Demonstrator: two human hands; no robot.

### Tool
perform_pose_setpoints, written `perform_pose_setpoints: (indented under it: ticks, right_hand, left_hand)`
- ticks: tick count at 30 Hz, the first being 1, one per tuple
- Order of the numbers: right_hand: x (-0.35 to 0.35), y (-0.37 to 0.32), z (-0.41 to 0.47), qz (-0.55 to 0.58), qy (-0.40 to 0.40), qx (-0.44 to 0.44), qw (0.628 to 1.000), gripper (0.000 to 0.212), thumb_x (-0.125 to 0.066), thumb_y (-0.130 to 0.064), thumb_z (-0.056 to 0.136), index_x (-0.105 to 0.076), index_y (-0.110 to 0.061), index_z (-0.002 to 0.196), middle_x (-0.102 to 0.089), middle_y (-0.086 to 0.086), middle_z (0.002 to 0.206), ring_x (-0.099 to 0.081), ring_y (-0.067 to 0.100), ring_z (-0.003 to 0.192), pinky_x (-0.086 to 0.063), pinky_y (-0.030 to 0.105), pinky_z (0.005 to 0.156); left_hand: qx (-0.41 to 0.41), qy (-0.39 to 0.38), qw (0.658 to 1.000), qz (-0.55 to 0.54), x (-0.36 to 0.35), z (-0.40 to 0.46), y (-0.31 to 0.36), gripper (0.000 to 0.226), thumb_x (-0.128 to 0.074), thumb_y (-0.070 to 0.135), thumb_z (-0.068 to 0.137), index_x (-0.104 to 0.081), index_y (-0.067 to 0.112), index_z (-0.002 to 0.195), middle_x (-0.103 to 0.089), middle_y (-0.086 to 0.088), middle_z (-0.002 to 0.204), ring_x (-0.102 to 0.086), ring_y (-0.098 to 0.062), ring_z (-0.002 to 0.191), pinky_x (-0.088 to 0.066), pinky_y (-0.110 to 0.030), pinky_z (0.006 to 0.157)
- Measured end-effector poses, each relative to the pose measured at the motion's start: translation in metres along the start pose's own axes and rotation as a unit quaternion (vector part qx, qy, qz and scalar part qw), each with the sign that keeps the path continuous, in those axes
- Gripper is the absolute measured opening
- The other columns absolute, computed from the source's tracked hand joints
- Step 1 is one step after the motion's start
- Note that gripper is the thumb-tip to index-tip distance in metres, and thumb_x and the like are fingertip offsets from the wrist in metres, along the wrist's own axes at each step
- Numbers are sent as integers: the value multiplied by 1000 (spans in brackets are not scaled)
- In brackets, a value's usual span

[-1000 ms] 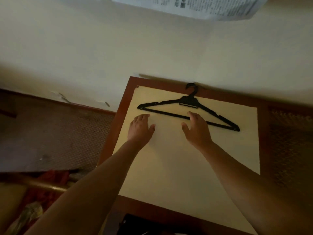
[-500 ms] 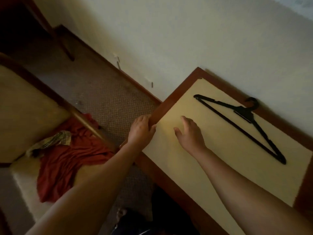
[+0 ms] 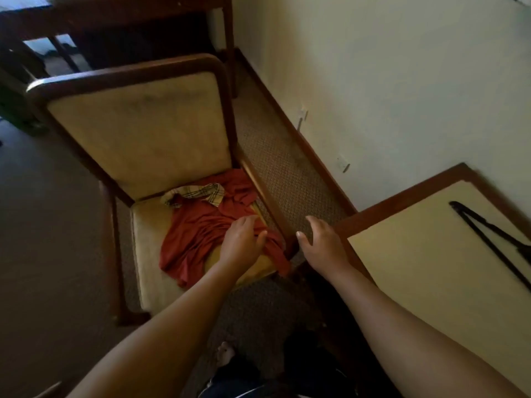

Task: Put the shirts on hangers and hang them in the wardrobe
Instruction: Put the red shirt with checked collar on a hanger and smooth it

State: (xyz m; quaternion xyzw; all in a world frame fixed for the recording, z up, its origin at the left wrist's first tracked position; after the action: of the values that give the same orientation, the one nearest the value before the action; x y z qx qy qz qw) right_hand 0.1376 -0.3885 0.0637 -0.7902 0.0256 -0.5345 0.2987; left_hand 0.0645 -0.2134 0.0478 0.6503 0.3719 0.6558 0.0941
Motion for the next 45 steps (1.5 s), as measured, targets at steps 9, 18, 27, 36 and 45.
perform_pose_setpoints:
  ticks: [9, 18, 27, 36, 45]
  right_hand:
    - [-60, -90, 53, -14, -49, 71, 996, 49, -45, -35, 99, -42, -10, 142, -47, 12, 139, -44, 27, 128, -38, 35, 103]
    - [-165, -115, 203, -77, -169, 107, 977, 55, -53, -26, 93, -37, -7, 142, -50, 22, 130, -50, 39, 119, -42, 46, 98]
    - [-268, -89, 320, -228, -219, 118, 941, 73, -45, -41, 85, -23, -17, 150, -27, 13, 152, -25, 35, 138, -22, 57, 111]
    - [-300, -96, 366, -288, -179, 183, 923, 38, -49, -22, 93, -52, -18, 131, -16, 14, 158, -3, 37, 146, 0, 63, 112]
    - [-232, -143, 319, -14, -150, 138, 979, 29, -42, -15, 99, -45, 0, 123, -65, 25, 99, -61, 43, 87, -43, 44, 69]
  left_hand:
    - [94, 6, 995, 40, 64, 11, -117, 49, -55, 32, 94, -45, 11, 137, -52, -11, 134, -47, -27, 123, -39, -38, 102]
    - [187, -75, 970, 138, 62, 98, -233, 51, -49, 35, 92, -42, 15, 139, -51, -12, 135, -51, -28, 118, -44, -39, 96]
    - [277, -97, 949, 115, 14, 192, -327, 76, -57, 20, 88, -15, 25, 152, -12, -16, 156, -31, -38, 135, -40, -53, 101]
    - [267, -116, 939, 186, -9, 239, -349, 54, -47, 24, 93, -36, 18, 145, -23, -18, 153, -29, -38, 134, -33, -51, 103]
    - [301, 86, 938, -148, 50, 201, -275, 26, -49, 16, 97, -56, 6, 121, -65, -13, 105, -60, -31, 102, -44, -31, 81]
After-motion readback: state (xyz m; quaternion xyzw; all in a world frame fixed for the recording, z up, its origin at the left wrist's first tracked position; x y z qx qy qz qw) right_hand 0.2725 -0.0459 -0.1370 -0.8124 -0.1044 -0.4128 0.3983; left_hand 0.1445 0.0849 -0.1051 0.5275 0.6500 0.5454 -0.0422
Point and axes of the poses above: each hand's wrist, its own z-axis towards the middle knuckle, its own x-axis out of the back of the hand, y = z × x, the point moved 7 cm from there along z, towards the middle knuckle
